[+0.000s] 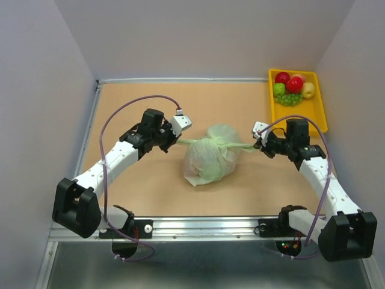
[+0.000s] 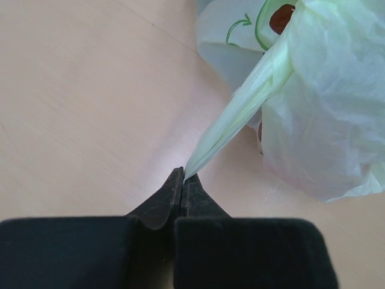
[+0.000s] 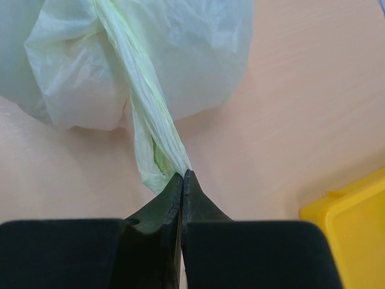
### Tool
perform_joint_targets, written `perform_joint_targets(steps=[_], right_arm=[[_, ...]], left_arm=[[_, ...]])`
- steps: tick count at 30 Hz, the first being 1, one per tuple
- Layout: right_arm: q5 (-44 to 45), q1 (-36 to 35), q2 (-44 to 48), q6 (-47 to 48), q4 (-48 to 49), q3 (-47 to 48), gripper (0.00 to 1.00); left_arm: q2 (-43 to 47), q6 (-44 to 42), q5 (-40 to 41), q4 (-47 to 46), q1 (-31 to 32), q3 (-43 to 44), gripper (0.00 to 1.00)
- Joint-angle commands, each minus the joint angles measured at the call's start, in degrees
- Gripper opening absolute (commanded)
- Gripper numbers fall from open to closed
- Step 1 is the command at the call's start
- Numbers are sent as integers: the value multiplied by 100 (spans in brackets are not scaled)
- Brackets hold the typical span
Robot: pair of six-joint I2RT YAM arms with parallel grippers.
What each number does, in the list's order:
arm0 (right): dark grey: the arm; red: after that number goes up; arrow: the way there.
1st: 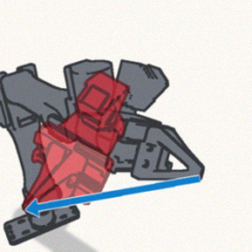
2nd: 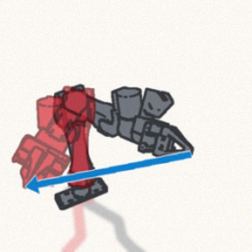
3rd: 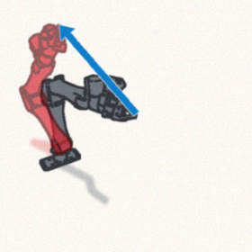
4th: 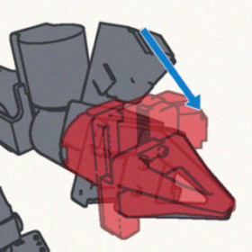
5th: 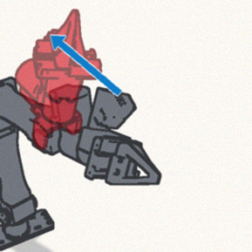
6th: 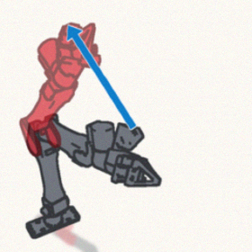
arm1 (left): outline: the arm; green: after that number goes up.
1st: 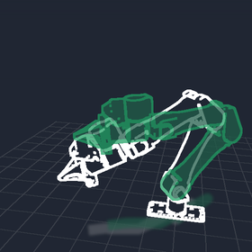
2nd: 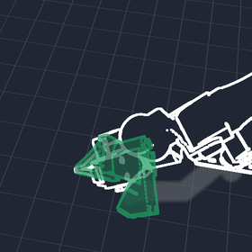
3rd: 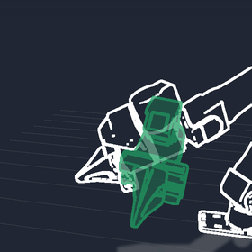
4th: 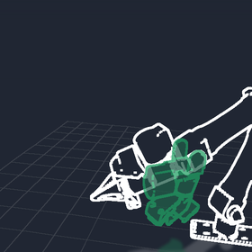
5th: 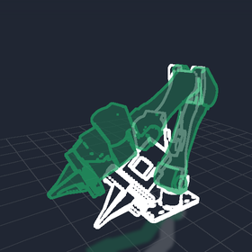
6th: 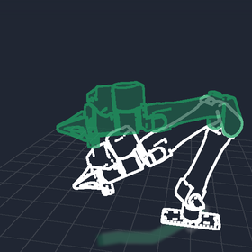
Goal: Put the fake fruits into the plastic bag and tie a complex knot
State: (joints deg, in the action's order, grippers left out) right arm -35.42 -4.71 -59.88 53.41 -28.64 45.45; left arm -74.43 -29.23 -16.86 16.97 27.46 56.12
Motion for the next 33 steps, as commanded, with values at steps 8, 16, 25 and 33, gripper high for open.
perform_joint_targets(steps=[8, 16, 25, 33], right_arm=[[1256, 998, -305, 1075, -282, -642, 1], [774, 1051, -813, 593, -238, 146, 0], [-272, 972, -2527, -1516, 122, 2985, 0], [-282, 735, -4083, -2730, 939, 4409, 0]], left_arm=[[-237, -399, 1238, 26, -1120, -496, 0], [-528, -522, 1107, -168, -1445, 239, 0], [-1933, 40, 860, -299, -1525, 2999, 0], [-3680, 409, 939, -757, -1770, 4828, 0]])
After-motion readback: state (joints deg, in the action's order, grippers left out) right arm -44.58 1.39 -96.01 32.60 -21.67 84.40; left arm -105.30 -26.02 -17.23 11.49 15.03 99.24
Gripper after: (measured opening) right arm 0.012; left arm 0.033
